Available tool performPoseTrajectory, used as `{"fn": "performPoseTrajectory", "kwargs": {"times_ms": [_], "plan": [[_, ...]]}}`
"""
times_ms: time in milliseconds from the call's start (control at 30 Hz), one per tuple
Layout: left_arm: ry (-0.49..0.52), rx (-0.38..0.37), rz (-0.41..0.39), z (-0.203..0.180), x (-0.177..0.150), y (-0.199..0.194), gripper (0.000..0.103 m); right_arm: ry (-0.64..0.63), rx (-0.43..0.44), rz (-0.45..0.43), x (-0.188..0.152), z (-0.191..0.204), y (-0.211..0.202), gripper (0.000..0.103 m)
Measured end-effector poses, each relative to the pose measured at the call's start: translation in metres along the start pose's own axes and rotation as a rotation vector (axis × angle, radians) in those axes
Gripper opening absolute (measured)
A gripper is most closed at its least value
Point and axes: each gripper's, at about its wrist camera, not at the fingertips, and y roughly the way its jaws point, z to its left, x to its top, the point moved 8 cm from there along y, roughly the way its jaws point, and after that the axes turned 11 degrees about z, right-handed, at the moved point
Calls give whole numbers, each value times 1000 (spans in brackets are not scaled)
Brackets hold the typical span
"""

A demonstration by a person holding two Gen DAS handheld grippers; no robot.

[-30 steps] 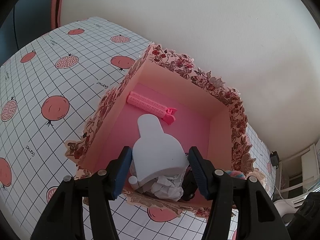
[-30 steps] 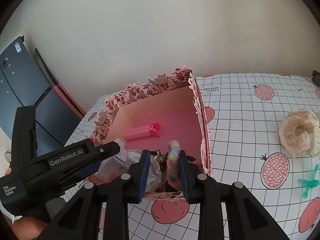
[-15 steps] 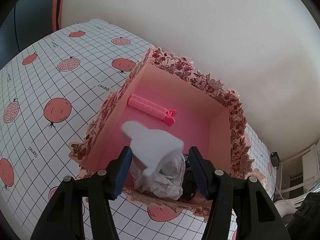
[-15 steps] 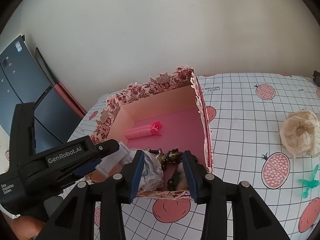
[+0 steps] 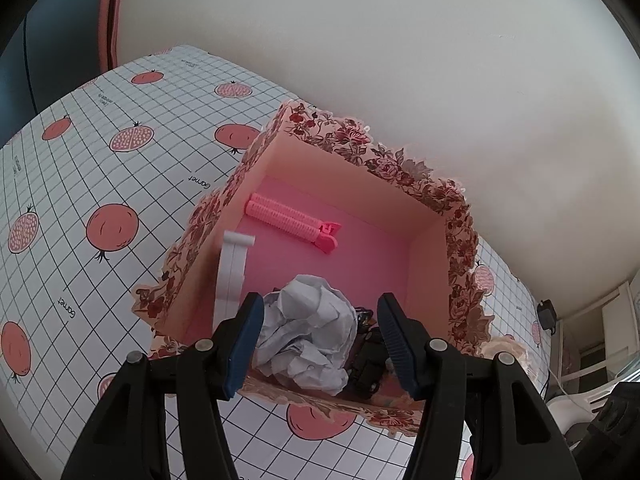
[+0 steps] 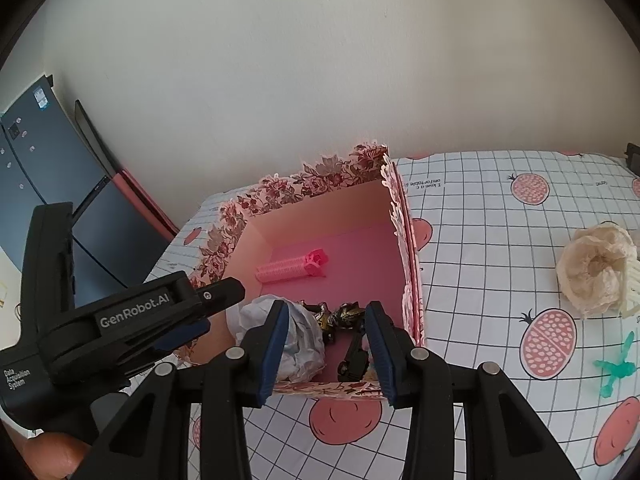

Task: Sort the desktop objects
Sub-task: 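Withdraw both open tools from the pink box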

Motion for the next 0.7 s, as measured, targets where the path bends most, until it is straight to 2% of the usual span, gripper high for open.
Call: {"fn": "performPoseTrajectory", "kwargs": {"times_ms": [400, 700], "plan": [[29, 10, -19, -17, -1, -11, 60, 20, 15, -39, 7, -11, -23, 43], [65, 8, -33, -41, -7, -17, 60, 39, -11, -76, 11, -33, -50, 43]]}}
